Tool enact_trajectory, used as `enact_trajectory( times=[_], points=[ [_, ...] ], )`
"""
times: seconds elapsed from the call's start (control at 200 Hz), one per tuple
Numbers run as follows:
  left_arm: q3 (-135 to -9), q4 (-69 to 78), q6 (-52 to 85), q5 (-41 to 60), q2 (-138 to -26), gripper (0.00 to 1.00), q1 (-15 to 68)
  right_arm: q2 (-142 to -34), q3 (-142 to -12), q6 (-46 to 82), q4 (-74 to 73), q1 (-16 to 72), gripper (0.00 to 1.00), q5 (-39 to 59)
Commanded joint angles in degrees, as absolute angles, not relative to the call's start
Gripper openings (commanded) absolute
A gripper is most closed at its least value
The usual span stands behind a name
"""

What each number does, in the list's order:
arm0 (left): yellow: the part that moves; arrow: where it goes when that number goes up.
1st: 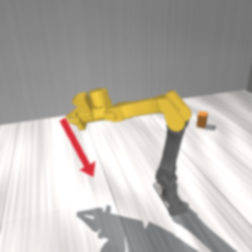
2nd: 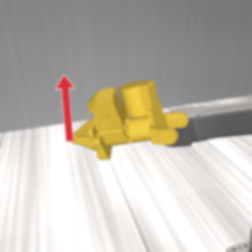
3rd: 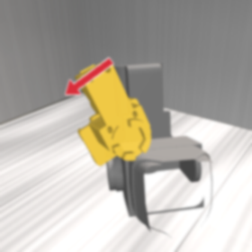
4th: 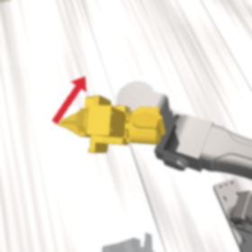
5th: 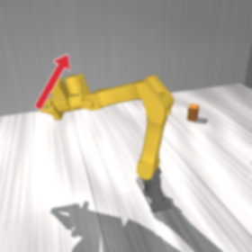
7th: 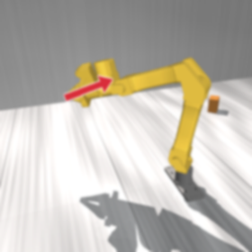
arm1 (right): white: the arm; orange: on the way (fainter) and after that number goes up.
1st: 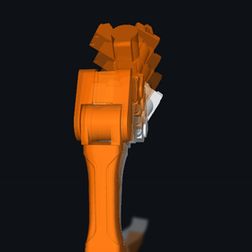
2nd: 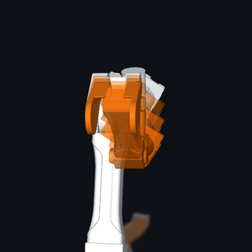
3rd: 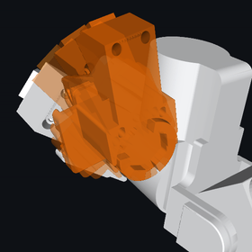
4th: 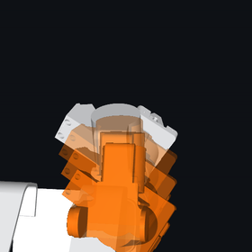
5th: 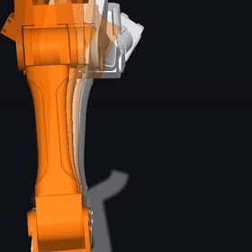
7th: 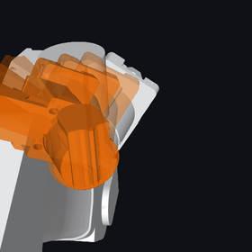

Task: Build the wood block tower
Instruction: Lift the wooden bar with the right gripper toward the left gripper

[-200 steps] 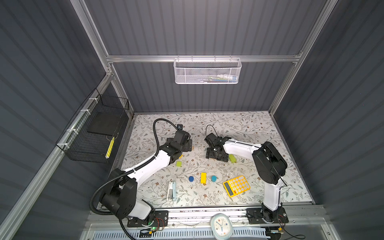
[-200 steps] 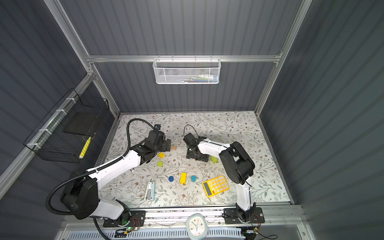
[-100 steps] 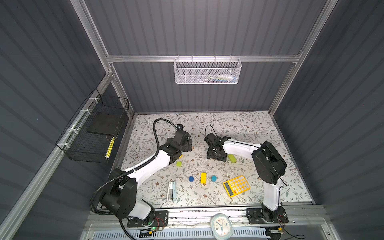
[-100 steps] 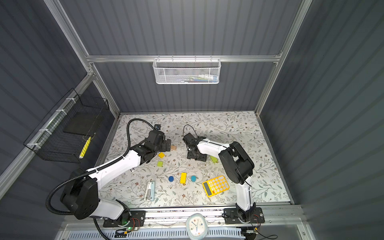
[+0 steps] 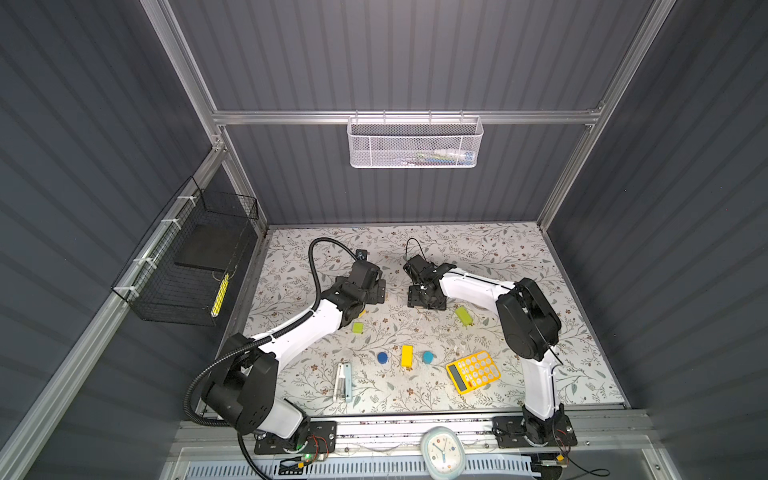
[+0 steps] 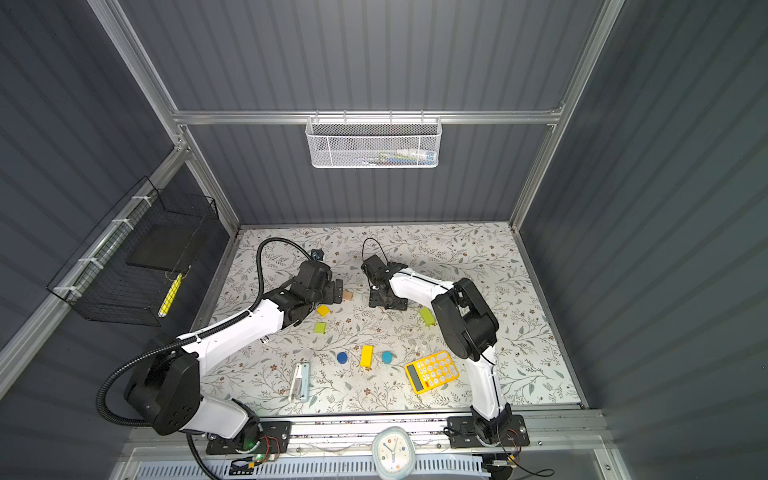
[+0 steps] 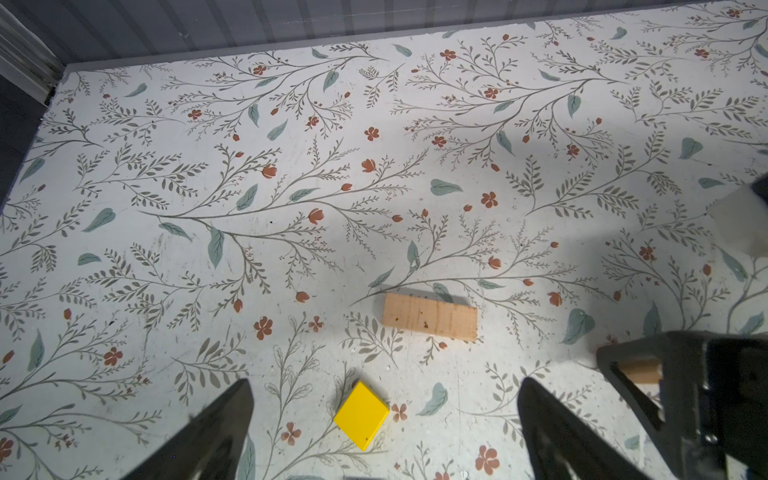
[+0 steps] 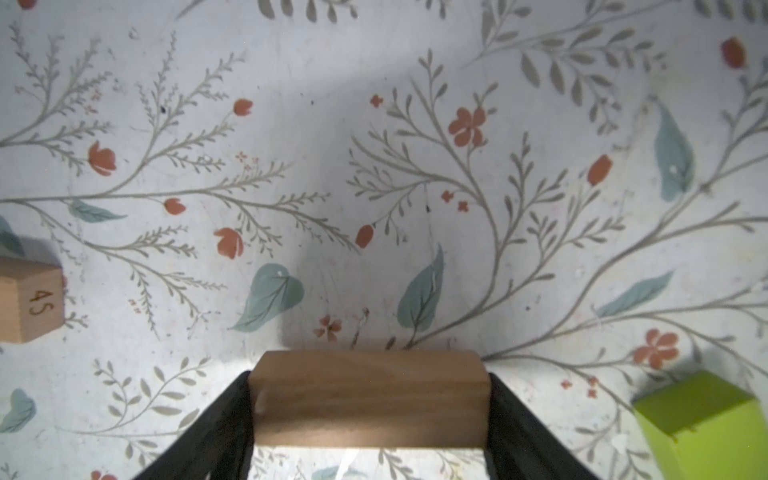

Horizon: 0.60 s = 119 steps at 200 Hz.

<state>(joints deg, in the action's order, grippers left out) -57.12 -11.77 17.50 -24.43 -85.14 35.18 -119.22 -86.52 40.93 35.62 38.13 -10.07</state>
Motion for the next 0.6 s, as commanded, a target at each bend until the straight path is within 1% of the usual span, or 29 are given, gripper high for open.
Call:
enact_trajectory(
  times=[0.0, 0.42, 0.59],
  points=[
    [-57.9, -11.8, 16.2, -24.7, -85.2, 0.99, 35.3, -121.0, -88.5, 38.0, 36.5, 37.4, 0.68, -9.3],
    [-57.6, -11.8, 16.1, -25.2, -84.9, 0.99, 35.3, -124.6, -93.2, 35.4, 36.7, 37.0, 0.69, -7.1],
    [-57.6, -12.0, 16.0, -25.7, -84.8, 0.99, 35.3, -126.0, -94.5, 35.7, 37.9, 37.0, 0.72, -7.2]
  ],
)
